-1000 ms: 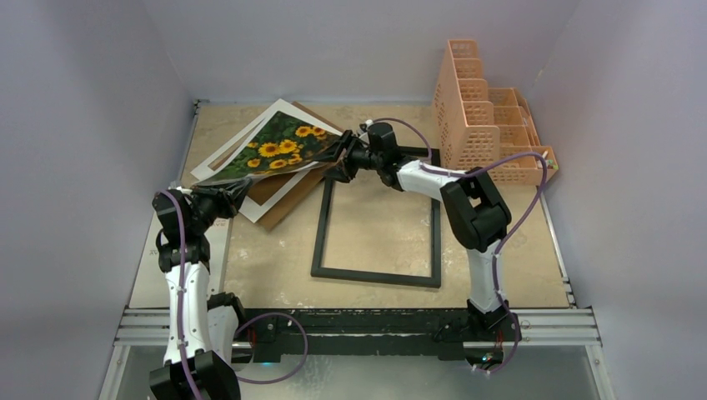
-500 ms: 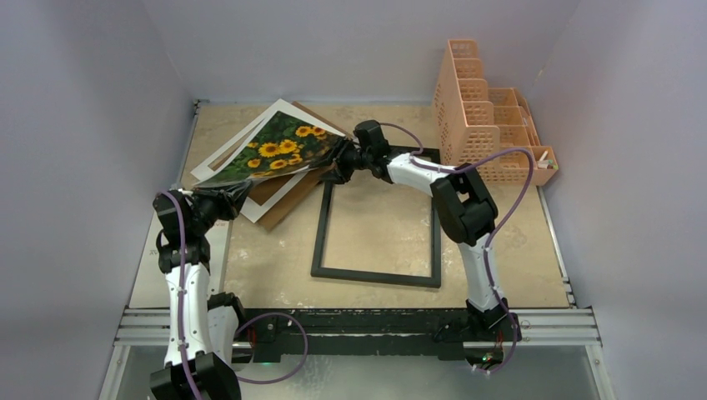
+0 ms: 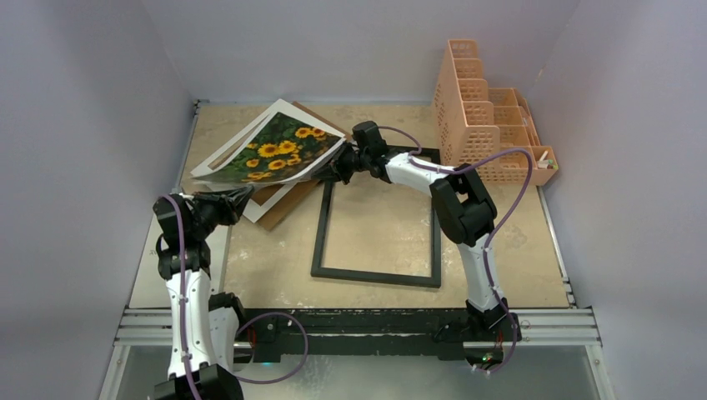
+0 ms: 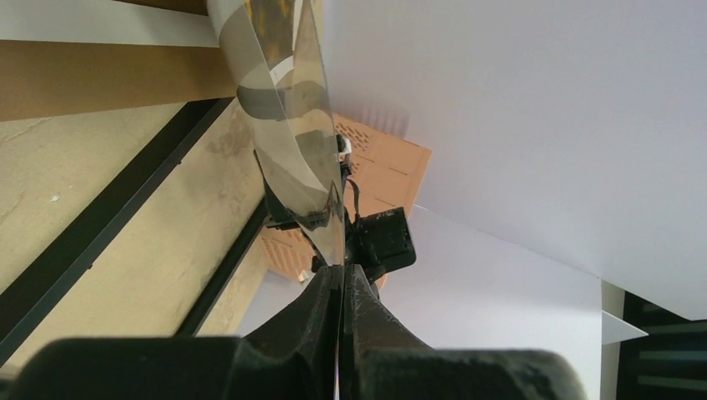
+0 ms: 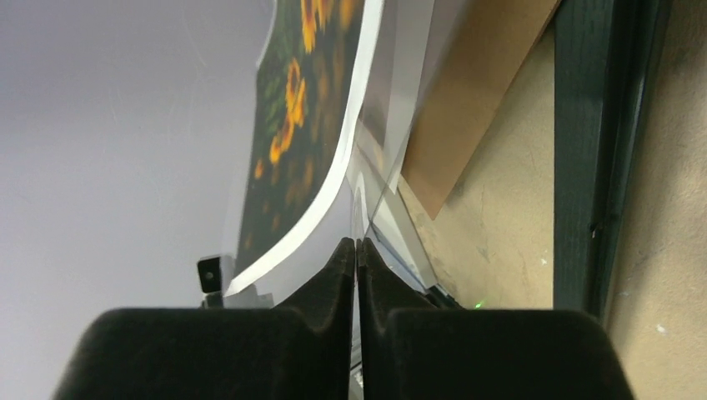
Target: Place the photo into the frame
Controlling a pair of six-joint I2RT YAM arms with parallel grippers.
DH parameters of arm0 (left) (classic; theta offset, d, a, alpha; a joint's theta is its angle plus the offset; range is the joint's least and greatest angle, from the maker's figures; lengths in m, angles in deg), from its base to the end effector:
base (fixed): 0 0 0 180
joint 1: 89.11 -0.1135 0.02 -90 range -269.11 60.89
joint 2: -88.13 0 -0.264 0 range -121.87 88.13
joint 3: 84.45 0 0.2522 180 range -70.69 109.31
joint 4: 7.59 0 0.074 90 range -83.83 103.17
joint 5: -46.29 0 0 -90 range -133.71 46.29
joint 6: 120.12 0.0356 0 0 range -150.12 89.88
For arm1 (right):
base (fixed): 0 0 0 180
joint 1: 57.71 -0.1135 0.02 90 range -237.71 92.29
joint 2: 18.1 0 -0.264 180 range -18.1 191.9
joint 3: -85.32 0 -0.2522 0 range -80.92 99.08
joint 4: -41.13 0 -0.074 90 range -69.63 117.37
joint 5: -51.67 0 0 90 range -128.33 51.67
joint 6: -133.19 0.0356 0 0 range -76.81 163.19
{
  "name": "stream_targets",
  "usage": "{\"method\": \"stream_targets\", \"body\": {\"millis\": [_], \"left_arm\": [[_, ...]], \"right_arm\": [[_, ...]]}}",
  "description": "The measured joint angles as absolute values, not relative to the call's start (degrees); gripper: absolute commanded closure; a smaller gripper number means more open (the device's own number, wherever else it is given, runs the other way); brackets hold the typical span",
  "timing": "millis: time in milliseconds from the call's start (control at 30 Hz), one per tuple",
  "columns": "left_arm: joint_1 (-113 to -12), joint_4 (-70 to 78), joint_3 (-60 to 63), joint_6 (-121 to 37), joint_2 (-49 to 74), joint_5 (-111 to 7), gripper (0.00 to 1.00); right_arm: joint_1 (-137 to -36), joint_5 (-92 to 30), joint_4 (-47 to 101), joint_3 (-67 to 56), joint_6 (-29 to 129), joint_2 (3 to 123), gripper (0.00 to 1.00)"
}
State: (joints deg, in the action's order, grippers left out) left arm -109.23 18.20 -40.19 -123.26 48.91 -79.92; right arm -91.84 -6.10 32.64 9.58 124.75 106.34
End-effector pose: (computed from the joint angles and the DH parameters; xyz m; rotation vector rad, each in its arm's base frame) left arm 0.1601 0.0362 0.2662 -1.4895 1.5474 -1.4113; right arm 0.4011 0.2948 0.1943 0.6142 2.4645 1.6416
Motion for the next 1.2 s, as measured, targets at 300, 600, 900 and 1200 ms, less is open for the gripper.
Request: {"method": "stream_targets", "body": {"millis": [300,600,900,1200], "left_arm": [[-109.2,30.4,-36.4,-118.5,52.3,-79.9,0.27],[-109.2,43.3,-33.3,-111.5,53.2,-79.0,0.19],[-109.2,51.1,-21.8,-97.1,39.9,-74.7,0.20],[-109.2,51.1,-16.5,-84.6,30.8,-70.8,0.23]], "right_arm": [[-91.5,-7.6,30.8,11.5,125.7,106.3,1.00],[-89.4,-13.4,30.3,14.9,121.3,106.3,1.00],[-88.5,-15.7,28.5,19.6,113.0,106.3,1.00],[-88.6,-19.0,16.8,31.4,100.6,106.3,1.00]]}}
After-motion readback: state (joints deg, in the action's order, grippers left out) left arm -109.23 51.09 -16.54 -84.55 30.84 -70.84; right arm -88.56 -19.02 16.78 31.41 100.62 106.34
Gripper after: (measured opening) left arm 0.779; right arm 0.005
